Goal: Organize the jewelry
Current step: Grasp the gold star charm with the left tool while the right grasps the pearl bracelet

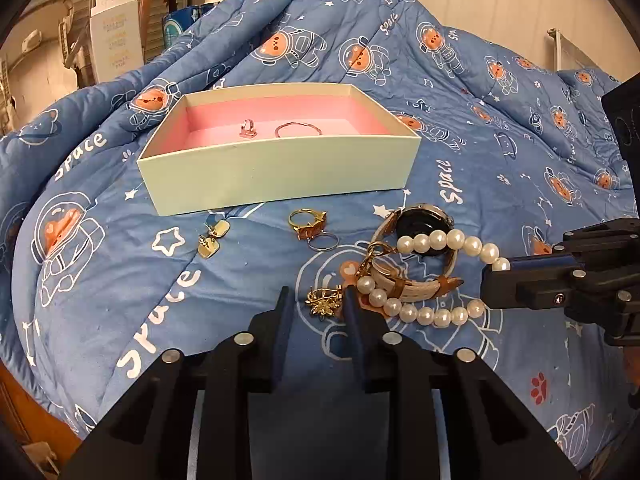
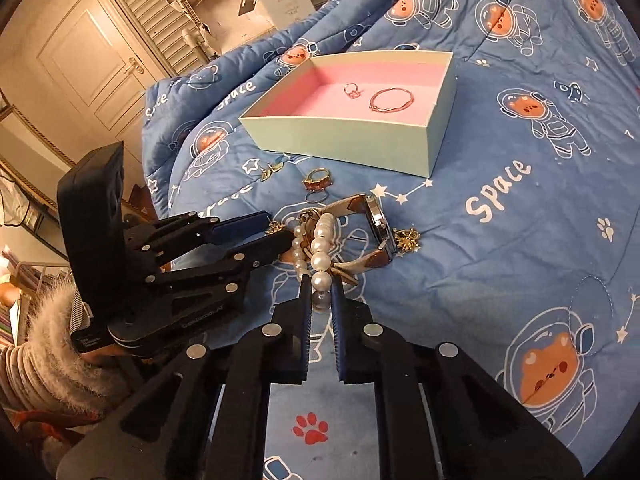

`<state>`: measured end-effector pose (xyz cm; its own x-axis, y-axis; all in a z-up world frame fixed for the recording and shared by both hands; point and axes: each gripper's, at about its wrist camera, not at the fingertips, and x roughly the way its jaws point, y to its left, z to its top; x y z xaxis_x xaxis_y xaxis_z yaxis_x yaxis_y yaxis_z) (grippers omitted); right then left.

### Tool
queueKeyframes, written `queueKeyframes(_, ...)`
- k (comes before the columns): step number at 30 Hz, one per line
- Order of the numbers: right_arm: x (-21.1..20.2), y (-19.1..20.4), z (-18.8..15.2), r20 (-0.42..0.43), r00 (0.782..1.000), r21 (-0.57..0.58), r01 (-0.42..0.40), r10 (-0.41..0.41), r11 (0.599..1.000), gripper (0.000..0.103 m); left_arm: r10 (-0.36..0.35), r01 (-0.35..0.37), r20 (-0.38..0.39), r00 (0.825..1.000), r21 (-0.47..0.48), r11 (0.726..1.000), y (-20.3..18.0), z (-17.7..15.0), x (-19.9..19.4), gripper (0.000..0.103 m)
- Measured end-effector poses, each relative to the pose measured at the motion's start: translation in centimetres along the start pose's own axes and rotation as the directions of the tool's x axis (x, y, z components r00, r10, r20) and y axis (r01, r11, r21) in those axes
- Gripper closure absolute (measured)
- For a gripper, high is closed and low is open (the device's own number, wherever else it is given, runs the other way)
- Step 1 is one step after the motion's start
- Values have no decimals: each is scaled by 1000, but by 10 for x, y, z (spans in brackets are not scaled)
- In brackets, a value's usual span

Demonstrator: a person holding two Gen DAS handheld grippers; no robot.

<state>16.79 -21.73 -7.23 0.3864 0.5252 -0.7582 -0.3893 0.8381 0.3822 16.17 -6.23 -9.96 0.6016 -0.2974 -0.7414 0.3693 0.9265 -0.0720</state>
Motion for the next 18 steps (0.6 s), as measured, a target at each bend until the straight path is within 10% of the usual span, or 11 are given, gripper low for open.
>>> queueKeyframes(18,-31,30,29,74,994,-100,-69,77,993,93,-78,84,61,995,-103,991,20,21,-43,86)
